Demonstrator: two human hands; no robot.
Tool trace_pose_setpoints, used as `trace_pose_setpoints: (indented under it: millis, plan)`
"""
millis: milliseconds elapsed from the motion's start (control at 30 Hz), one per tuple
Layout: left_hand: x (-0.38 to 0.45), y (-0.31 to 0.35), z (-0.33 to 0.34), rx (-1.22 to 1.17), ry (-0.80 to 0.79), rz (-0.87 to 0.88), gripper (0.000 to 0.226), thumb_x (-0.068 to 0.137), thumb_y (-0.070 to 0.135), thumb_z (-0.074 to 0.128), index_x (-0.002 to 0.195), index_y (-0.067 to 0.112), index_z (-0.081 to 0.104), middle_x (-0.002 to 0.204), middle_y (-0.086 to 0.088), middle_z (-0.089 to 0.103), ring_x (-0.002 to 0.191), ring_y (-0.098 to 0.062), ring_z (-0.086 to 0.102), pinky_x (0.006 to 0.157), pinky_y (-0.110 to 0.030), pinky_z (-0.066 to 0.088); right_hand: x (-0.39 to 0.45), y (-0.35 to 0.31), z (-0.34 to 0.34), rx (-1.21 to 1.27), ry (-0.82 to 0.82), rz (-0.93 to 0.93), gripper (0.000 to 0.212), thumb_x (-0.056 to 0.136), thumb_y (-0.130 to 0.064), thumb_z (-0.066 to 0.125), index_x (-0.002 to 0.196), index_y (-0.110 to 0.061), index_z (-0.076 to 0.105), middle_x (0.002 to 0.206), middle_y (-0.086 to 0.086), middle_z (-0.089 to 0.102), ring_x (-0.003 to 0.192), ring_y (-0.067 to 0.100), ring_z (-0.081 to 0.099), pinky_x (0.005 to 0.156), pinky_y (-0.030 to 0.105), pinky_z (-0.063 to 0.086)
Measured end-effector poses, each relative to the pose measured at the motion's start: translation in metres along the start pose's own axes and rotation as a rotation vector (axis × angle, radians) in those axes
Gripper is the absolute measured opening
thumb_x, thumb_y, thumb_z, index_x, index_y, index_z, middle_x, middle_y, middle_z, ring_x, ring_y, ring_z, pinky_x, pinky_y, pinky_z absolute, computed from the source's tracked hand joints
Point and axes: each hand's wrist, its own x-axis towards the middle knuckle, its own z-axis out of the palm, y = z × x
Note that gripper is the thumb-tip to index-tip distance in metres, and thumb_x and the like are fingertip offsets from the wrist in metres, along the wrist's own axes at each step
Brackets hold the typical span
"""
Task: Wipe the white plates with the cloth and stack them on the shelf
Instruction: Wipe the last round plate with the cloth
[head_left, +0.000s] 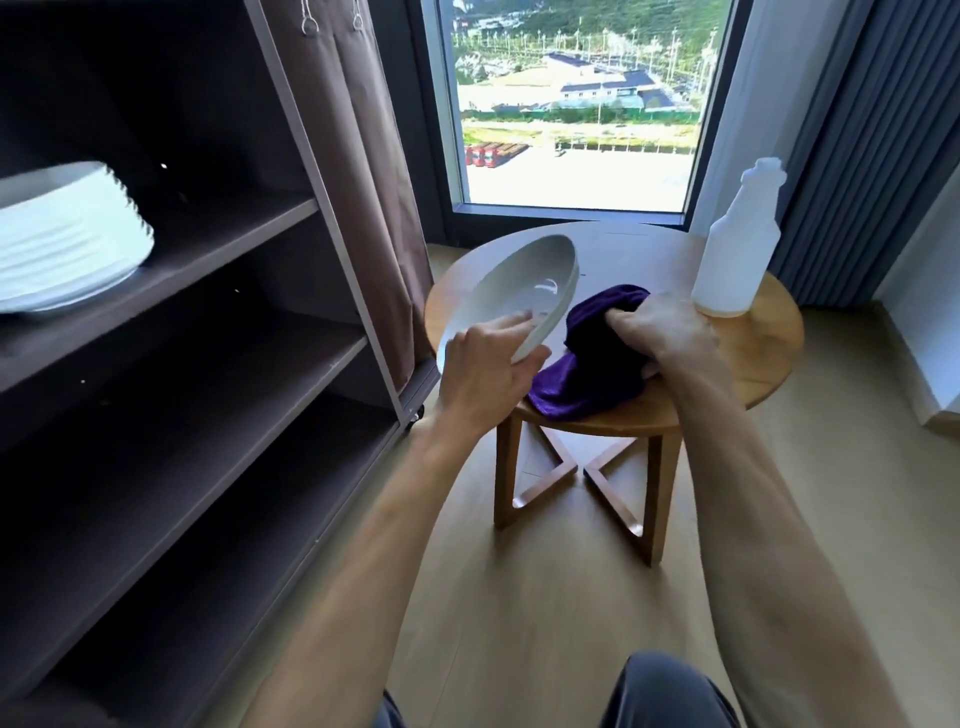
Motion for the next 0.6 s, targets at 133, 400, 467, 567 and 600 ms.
trace_pose_setpoints:
  millis: [133,400,467,567,600]
  plan:
    - [0.0,-0.008,-0.013,0.062,0.016,0.039,0.015,0.09,0.016,0.072,0.096,0.006,0.081,0.104,-0.01,0.078,0.08,-0.028,0.076,0.074,-0.042,0.064,-0.019,-0.022,-0.007,0.311,0.254,-0.19,0.053,0.102,-0.051,0.042,0.125,-0.007,0.063,0.126,0.019,0.065,0.114,0.039,0.061,0.098,0.041,0.046]
    - [0.007,-0.019,-0.055,0.301,0.074,0.159,0.016,0.083,0.016,0.083,0.099,0.011,0.082,0.11,-0.012,0.077,0.099,-0.037,0.075,0.081,-0.06,0.061,-0.045,-0.092,0.03,1.162,-0.22,-0.273,0.036,0.095,-0.012,0.046,0.13,-0.019,0.046,0.12,0.008,0.055,0.107,0.028,0.059,0.057,0.028,0.057]
    - [0.007,-0.026,-0.071,0.38,0.229,0.05,0.026,0.076,0.027,0.09,0.096,0.012,0.082,0.132,-0.018,0.067,0.127,-0.041,0.06,0.101,-0.063,0.051,-0.047,-0.107,0.035,1.306,-0.27,-0.208,0.042,0.093,-0.008,0.043,0.134,-0.017,0.043,0.12,0.009,0.053,0.106,0.029,0.056,0.054,0.03,0.056]
    - [0.005,-0.027,-0.095,0.291,0.323,-0.311,0.086,0.071,0.055,0.088,0.143,0.02,0.059,0.168,-0.019,0.016,0.155,-0.038,0.016,0.12,-0.05,0.029,-0.054,-0.136,0.038,1.449,-0.32,-0.199,0.042,0.093,-0.005,0.039,0.134,-0.013,0.048,0.115,0.009,0.055,0.1,0.028,0.057,0.05,0.03,0.055]
    - [0.004,-0.028,-0.103,0.223,0.335,-0.398,0.104,0.069,0.061,0.087,0.155,0.023,0.042,0.17,-0.017,0.002,0.157,-0.035,0.008,0.122,-0.046,0.025,-0.056,-0.146,0.04,1.466,-0.317,-0.219,0.042,0.093,-0.005,0.039,0.134,-0.013,0.05,0.113,0.009,0.057,0.099,0.028,0.057,0.052,0.032,0.056]
